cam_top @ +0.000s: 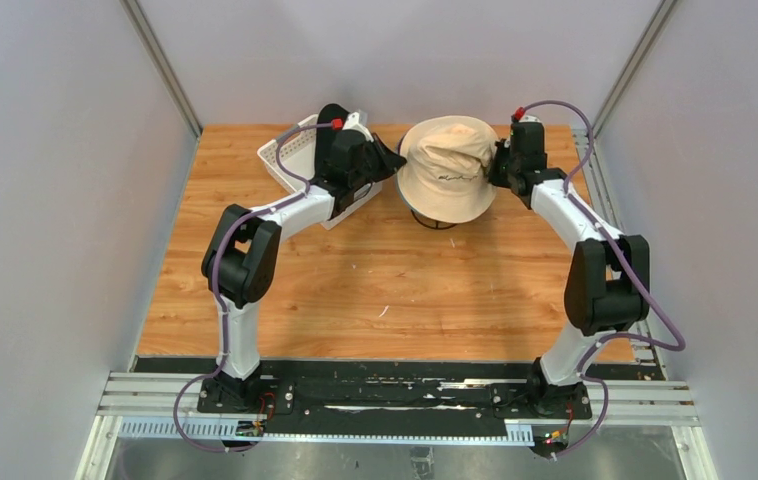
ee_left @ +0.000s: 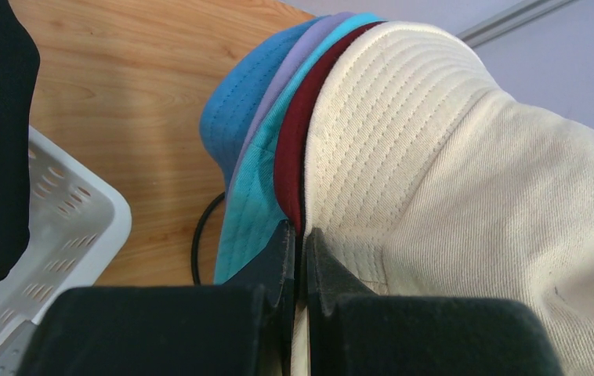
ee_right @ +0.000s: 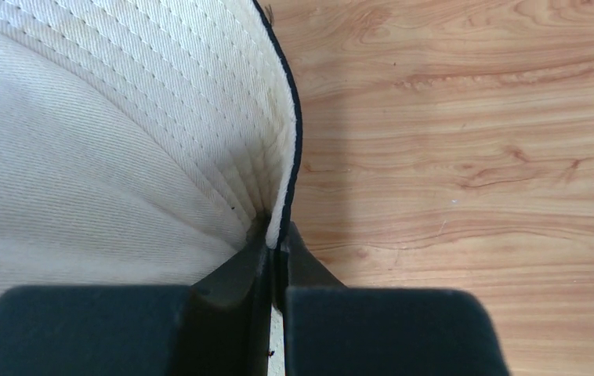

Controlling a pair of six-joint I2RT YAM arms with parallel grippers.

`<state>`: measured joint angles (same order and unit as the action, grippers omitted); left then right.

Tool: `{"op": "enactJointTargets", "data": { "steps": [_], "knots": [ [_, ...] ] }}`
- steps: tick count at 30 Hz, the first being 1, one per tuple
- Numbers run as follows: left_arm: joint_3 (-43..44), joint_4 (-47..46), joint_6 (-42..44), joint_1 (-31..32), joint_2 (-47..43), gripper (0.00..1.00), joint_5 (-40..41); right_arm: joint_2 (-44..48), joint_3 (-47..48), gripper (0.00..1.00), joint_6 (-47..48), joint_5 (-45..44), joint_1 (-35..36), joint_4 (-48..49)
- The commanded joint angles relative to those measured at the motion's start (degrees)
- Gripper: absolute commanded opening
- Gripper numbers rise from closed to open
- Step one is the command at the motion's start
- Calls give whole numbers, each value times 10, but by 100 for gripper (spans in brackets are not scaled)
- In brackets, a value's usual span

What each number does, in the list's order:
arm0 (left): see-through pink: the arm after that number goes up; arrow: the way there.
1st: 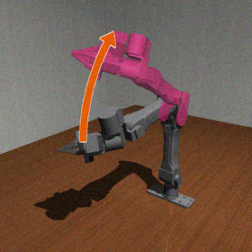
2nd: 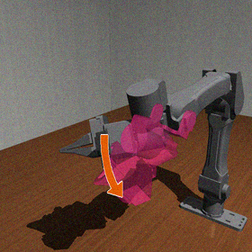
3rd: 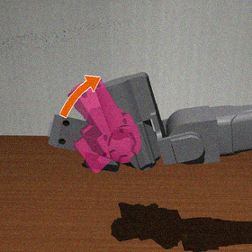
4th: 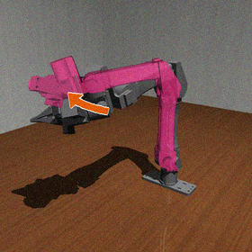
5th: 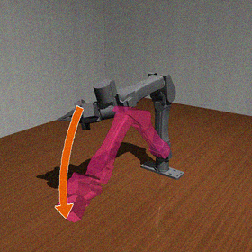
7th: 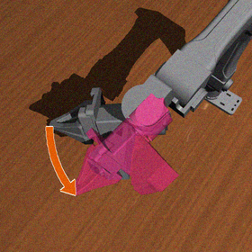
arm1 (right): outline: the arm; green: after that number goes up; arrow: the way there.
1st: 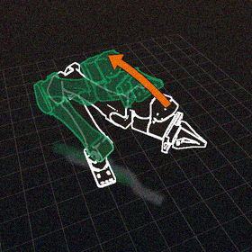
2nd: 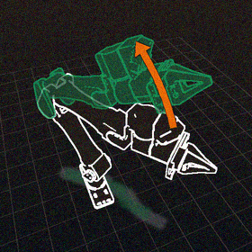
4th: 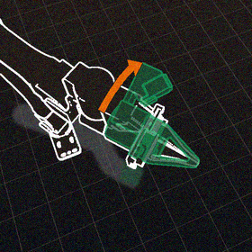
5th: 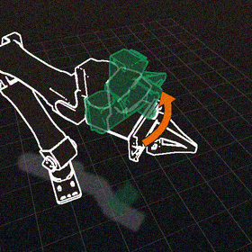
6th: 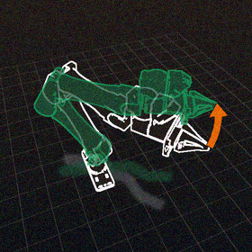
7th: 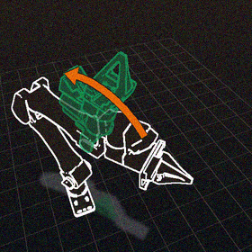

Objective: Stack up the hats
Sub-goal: Stack the hat on the hat.

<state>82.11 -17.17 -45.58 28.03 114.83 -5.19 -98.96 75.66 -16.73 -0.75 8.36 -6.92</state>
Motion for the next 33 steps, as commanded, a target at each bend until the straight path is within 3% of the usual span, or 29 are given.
{"op": "enactJointTargets", "data": {
  "steps": [1,12,20,33],
  "knots": [
    [-38,152,39,-15,49,0,53,-9,-4,0,36,-35,17,-47],
    [-36,179,37,-13,66,0,63,-164,110,0,47,-84,35,-140],
    [-39,183,34,-13,72,0,62,-217,154,1,42,-90,35,-186],
    [-65,173,27,-13,63,0,60,-244,146,1,30,-68,35,-213]
  ]
}}
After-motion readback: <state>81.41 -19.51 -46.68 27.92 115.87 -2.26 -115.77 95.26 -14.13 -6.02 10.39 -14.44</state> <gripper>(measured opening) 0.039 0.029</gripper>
